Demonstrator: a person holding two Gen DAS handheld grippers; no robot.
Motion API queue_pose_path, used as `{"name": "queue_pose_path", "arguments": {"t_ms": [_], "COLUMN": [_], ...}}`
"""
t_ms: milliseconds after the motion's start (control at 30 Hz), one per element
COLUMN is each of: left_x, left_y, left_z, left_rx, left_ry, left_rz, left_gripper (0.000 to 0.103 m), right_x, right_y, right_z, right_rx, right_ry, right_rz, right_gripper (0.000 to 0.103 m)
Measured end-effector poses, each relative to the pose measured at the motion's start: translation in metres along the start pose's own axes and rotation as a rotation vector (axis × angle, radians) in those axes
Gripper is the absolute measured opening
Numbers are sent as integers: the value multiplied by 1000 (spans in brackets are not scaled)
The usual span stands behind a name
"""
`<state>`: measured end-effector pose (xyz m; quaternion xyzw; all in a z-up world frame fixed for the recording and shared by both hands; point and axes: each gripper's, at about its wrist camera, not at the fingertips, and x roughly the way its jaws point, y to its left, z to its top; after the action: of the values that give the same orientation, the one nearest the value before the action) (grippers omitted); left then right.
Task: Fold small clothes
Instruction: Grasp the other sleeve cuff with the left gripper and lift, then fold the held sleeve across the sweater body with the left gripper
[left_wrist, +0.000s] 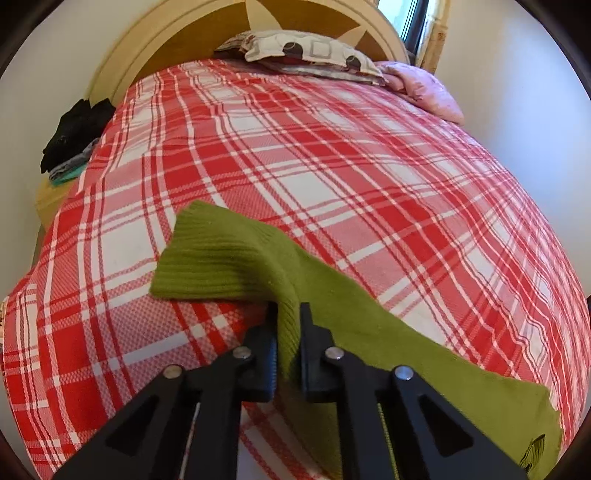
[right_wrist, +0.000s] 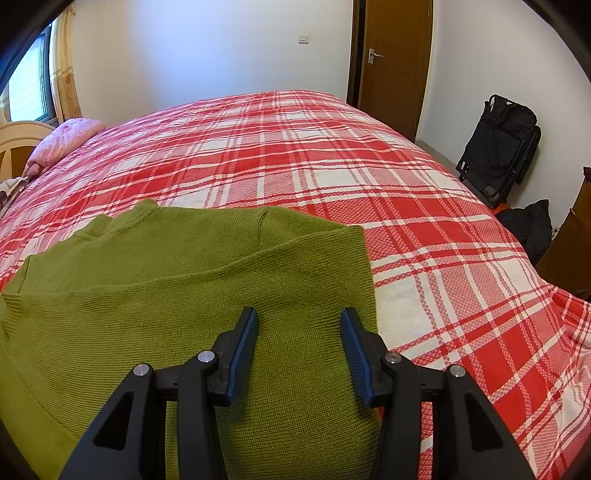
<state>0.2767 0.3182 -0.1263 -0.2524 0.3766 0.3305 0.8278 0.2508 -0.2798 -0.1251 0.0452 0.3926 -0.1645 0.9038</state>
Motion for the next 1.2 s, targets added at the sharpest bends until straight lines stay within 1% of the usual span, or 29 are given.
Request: {"name": "queue_pose_path", "arguments": {"t_ms": [200, 433, 533, 633, 767, 900, 1200], "left_x": [-30, -90, -116, -139, -161, -175, -199], "left_y": [-13, -54, -76, -100, -128, -157, -224], "left_z": [-1, -10, -20, -33, -55, -83, -158], "left_rx": [43, 162, 229, 300, 386, 480, 677], "left_ry": [-90, -244, -312, -357, -392, -423, -389], "left_rz": [-23, -88, -117, -163, -211, -240, -355], "left_gripper": [9, 9, 9, 9, 9, 9, 9], "right_x": [0, 0, 0, 0, 0, 0, 0], "right_y": [0, -1, -1, -2, -3, -3, -5], "right_z": [0, 0, 0, 0, 0, -1, -1], "right_rx": [2, 5, 9, 11, 15, 18, 26], "right_ry": [0, -1, -1, -2, -3, -5, -7], "right_rz": [2, 6, 10, 13, 19, 23, 35], "right_gripper": [49, 49, 49, 49, 49, 49, 49]}}
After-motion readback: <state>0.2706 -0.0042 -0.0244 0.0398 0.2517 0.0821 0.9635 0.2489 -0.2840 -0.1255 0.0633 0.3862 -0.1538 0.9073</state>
